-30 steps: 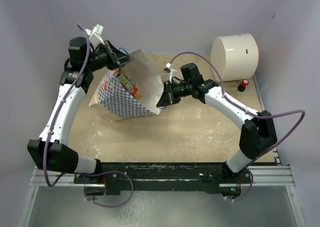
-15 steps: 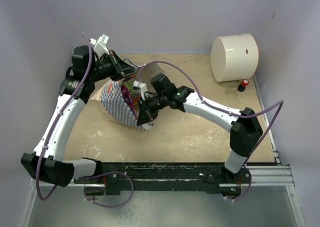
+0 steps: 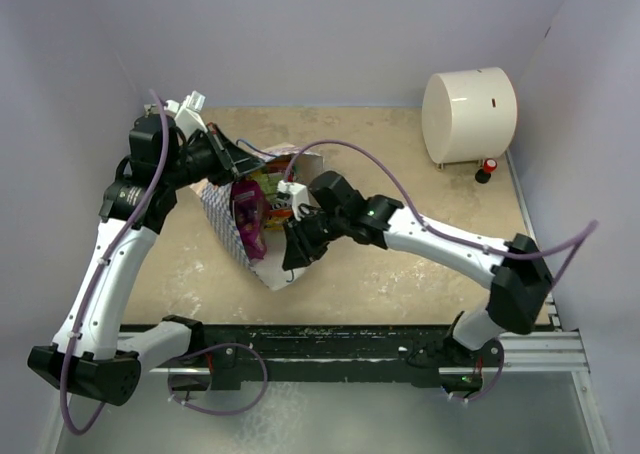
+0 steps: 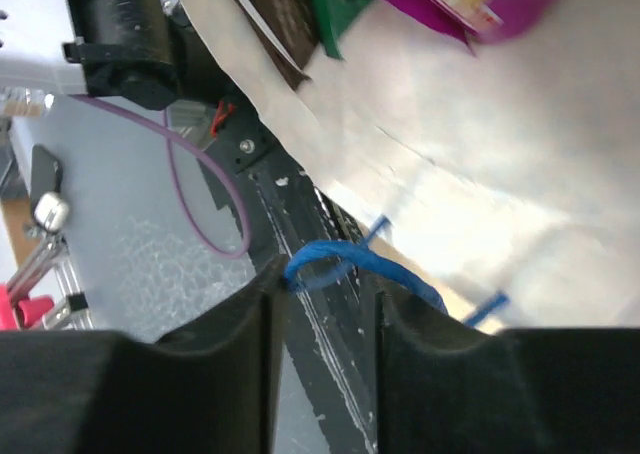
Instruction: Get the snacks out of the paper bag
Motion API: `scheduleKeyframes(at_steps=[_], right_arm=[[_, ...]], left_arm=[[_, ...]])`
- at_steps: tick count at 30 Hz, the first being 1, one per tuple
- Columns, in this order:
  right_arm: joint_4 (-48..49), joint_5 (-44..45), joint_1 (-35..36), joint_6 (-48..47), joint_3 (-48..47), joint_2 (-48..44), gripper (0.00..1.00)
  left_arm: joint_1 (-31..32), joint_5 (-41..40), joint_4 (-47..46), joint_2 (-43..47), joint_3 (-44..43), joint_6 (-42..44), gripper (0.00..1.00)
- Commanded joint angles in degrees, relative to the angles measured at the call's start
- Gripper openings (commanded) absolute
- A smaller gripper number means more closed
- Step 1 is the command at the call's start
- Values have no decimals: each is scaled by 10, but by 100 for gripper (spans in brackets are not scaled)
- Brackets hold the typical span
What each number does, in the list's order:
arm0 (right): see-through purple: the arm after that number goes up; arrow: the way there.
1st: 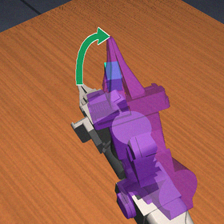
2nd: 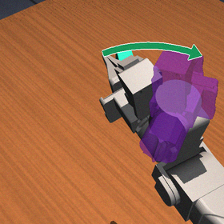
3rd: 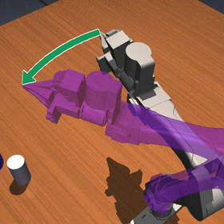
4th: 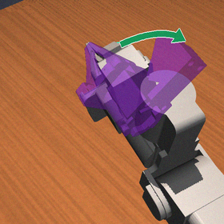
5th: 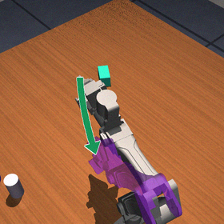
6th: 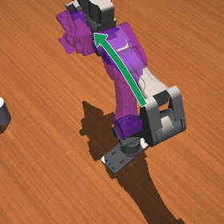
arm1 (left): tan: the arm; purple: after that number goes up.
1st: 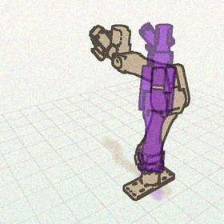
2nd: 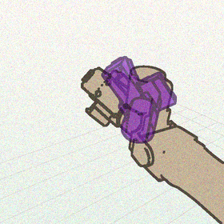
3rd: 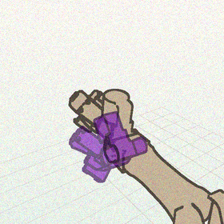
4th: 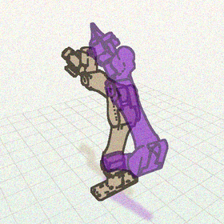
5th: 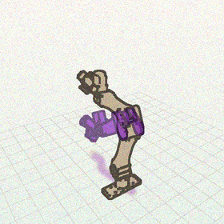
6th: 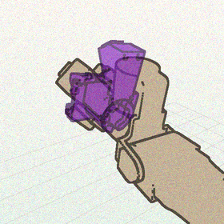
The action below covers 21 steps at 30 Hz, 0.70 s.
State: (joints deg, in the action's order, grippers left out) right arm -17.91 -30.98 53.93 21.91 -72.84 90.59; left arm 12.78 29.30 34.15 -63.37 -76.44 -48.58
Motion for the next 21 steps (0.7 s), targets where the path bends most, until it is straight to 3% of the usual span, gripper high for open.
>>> scheduleKeyframes(at_steps=[1,8,15,17,21], right_arm=[[-30,128,-3,47,49,-94,43],[-91,237,-2,69,136,-242,72],[-192,279,-2,59,135,-362,89],[-185,290,-2,52,129,-376,92],[-58,311,-2,37,121,-363,90]], left_arm=[[0,9,-16,-12,-7,-4,0],[-1,0,7,-34,-37,23,0],[0,16,9,-41,-47,22,0],[-1,17,7,-38,-48,22,0],[0,17,8,-37,-55,17,0]])
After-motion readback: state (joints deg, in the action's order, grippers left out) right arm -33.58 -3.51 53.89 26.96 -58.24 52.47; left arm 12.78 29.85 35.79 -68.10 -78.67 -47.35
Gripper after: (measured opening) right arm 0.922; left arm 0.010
